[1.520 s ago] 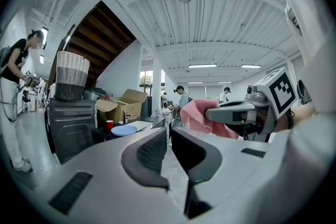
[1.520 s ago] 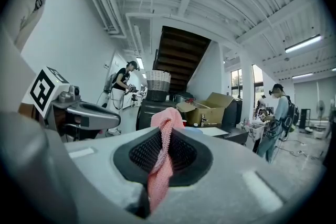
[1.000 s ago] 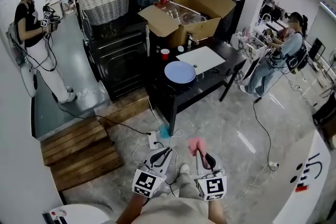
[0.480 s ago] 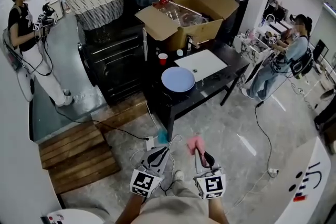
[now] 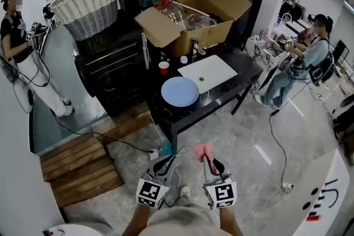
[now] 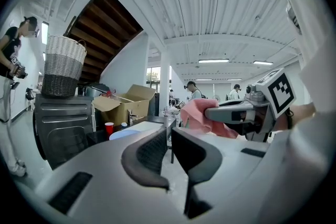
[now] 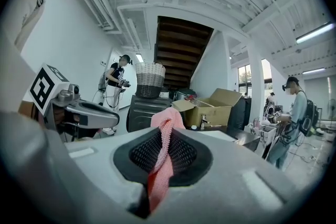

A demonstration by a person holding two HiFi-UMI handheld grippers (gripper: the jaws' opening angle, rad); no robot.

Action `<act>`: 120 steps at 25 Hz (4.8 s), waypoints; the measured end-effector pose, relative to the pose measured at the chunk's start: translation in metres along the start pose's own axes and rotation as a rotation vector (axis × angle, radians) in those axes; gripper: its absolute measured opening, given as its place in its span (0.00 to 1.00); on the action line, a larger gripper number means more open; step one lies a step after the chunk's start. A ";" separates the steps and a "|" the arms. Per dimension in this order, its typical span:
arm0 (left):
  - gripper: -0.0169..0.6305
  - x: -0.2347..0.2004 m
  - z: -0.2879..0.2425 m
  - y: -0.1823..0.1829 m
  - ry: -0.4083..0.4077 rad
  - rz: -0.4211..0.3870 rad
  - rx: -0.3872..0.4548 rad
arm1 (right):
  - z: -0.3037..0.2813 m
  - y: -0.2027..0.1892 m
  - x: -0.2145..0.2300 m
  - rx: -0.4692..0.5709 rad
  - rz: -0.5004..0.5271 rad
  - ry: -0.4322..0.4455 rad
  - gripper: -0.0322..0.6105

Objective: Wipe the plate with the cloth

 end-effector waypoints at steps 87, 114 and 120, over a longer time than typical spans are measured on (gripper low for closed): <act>0.07 -0.297 -0.242 -0.034 -0.061 0.041 -0.072 | -0.340 -0.067 0.096 -0.163 -0.046 -0.129 0.09; 0.07 -0.317 -0.345 -0.063 0.120 0.044 -0.126 | -0.428 -0.121 0.193 -0.217 -0.111 0.093 0.09; 0.07 -0.316 -0.372 -0.066 0.186 0.027 -0.148 | -0.451 -0.134 0.223 -0.210 -0.136 0.166 0.09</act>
Point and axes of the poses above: the fingertips, and each gripper's own axes: z backward along the fingers, x to its right, y out of its top, the point moved 10 cm from there along z, backward along the fingers, and after that the axes turned 15 degrees about x, right-handed, at the moved point
